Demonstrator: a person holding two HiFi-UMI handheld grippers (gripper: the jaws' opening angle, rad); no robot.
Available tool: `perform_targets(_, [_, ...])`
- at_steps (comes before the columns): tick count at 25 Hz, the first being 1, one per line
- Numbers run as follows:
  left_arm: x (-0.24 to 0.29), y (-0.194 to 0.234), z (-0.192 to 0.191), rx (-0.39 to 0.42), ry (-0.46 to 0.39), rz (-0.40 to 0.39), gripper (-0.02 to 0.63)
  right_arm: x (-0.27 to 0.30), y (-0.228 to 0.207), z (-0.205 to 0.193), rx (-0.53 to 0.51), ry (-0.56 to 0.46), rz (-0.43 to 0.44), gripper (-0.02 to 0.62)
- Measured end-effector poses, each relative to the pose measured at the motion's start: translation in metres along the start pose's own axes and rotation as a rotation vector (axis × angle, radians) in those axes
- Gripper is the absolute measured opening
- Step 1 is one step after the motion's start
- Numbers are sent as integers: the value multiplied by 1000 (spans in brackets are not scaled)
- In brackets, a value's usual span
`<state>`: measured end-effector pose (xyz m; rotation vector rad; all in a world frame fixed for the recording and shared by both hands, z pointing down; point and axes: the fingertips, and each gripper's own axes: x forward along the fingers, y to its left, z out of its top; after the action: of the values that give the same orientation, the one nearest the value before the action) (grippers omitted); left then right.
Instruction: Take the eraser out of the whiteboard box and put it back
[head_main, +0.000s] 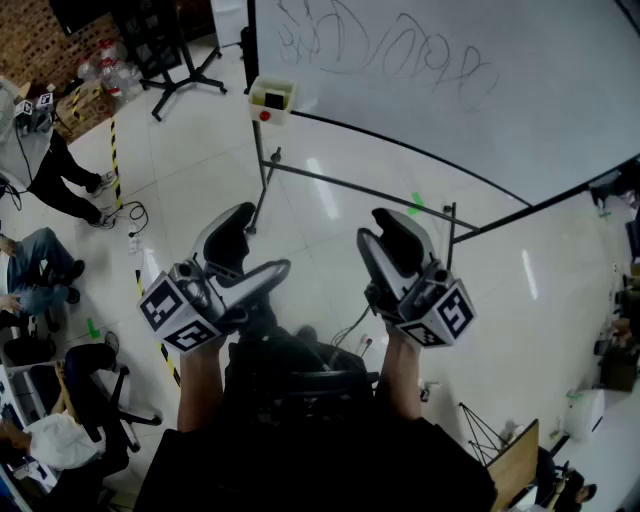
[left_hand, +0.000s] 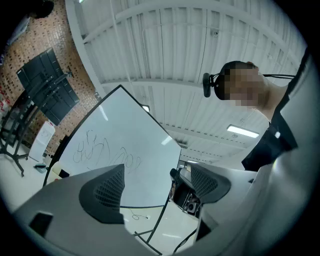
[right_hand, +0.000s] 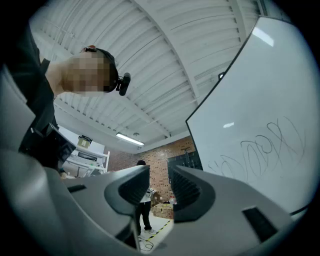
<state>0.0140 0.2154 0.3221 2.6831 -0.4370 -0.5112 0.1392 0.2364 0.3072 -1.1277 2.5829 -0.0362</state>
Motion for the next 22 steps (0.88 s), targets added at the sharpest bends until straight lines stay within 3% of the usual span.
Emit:
perform_targets(12, [-1,111,55,-25,-25,-17,414,114,-36,-25,-17,52,8,138])
perform_targets(22, [-12,173,84,-57,-38,-35,414,179,-49,-44,-34,77,-28,139])
